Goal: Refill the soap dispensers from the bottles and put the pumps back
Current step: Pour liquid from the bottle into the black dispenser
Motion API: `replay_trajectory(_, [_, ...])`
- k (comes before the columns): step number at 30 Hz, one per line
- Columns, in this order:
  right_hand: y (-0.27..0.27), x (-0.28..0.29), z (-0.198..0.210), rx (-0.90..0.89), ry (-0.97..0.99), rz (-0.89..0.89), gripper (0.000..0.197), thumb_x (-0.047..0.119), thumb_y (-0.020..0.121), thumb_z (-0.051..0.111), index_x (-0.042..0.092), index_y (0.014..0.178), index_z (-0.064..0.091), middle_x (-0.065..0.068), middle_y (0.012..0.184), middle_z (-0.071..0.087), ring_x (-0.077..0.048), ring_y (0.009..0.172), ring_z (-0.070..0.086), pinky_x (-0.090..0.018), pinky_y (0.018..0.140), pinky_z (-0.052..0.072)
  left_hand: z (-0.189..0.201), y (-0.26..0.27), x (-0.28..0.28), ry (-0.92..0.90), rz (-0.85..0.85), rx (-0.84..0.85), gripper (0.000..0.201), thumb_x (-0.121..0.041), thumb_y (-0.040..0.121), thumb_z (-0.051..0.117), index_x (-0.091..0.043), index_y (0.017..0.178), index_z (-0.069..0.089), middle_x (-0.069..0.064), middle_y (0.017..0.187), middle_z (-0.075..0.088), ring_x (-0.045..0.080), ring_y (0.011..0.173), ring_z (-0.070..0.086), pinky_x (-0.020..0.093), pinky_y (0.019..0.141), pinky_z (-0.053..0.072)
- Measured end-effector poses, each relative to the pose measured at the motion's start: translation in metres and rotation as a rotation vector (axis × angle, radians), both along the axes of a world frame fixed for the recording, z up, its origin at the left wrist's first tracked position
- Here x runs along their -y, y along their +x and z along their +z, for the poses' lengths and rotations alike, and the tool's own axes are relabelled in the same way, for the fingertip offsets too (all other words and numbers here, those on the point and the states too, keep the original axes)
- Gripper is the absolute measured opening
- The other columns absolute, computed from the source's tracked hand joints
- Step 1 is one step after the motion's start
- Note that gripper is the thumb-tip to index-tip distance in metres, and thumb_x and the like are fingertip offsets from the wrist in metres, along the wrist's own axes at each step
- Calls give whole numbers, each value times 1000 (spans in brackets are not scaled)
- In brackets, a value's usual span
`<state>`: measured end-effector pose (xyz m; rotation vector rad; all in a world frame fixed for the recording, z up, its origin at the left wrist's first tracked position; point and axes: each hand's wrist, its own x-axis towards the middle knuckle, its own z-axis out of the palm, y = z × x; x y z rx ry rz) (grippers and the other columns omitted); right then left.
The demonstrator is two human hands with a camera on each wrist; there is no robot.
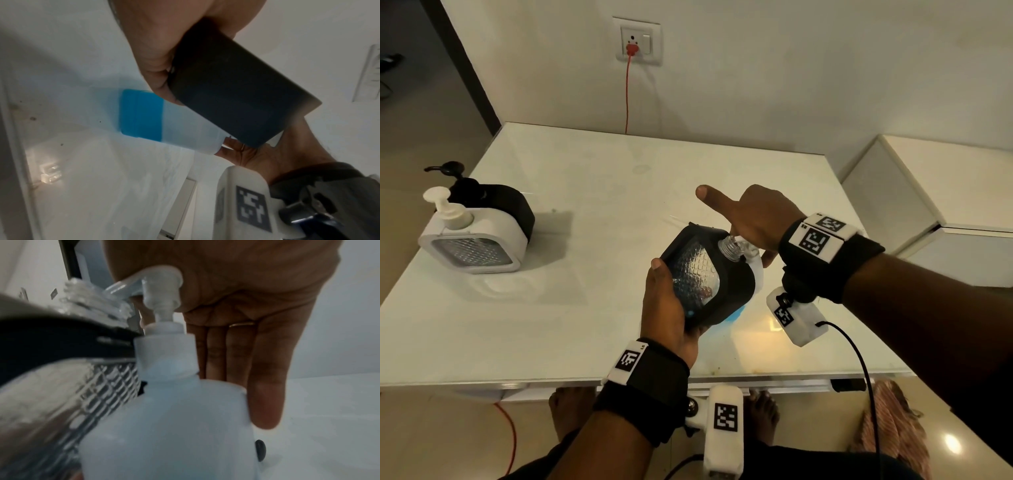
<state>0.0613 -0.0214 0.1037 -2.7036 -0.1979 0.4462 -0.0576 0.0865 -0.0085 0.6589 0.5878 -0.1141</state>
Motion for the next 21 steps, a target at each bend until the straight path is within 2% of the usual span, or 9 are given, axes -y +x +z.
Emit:
replay_trajectory(4, [0, 1, -2, 35, -5, 10, 102, 93, 78, 29, 0, 80, 70, -12, 74, 72, -29, 67, 68, -49, 83, 60, 0, -1, 0, 3, 5, 1, 49, -63, 105, 40, -34, 138, 62, 10, 133, 69, 36, 118, 69, 46, 78, 65])
replay_trajectory(8, [1, -1, 5, -43, 29, 12, 117, 97, 74, 23, -7, 96, 71, -18, 84, 75, -32, 76, 73, -48, 78, 62, -1, -1, 0, 7, 9, -4, 50, -64, 105, 39, -35, 138, 62, 9, 134, 69, 35, 119, 69, 48, 85, 63])
replay_trajectory(10, [2, -1, 9, -100, 50, -2, 120, 98, 72, 21, -8, 98, 70, -19, 86, 75, -32, 79, 74, -48, 73, 63, -1, 0, 0, 14, 10, 0, 51, -64, 105, 38, -34, 139, 61, 10, 136, 68, 36, 120, 67, 50, 88, 62])
replay_trajectory(13, [-1, -2, 8, -62, 18, 20, 118, 96, 75, 21, -8, 98, 70, -19, 87, 75, -33, 79, 74, -47, 79, 62, -1, 0, -1, 12, 18, -5, 51, -64, 104, 39, -34, 139, 61, 10, 135, 68, 36, 120, 67, 48, 83, 63])
replay_trajectory(15, [-1, -1, 4, 2, -18, 33, 112, 94, 78, 23, -8, 87, 71, -18, 76, 73, -31, 69, 72, -45, 83, 60, -2, 0, -1, 7, 13, 1, 51, -65, 104, 40, -34, 139, 62, 9, 135, 69, 36, 119, 69, 46, 79, 64])
replay_trajectory(18, [-1, 1, 3, 51, -41, 33, 95, 91, 81, 27, 4, 63, 61, -10, 60, 66, -28, 60, 67, -45, 83, 60, -3, 1, -2, 2, 9, -1, 51, -66, 103, 40, -36, 138, 62, 9, 135, 69, 37, 121, 68, 49, 83, 64])
replay_trajectory(21, [-2, 0, 6, 53, -59, 47, 89, 90, 82, 27, 8, 58, 54, -7, 58, 64, -26, 58, 65, -44, 84, 58, -3, 1, 0, -2, 7, 5, 52, -66, 103, 39, -35, 139, 61, 10, 136, 68, 37, 122, 67, 49, 83, 63])
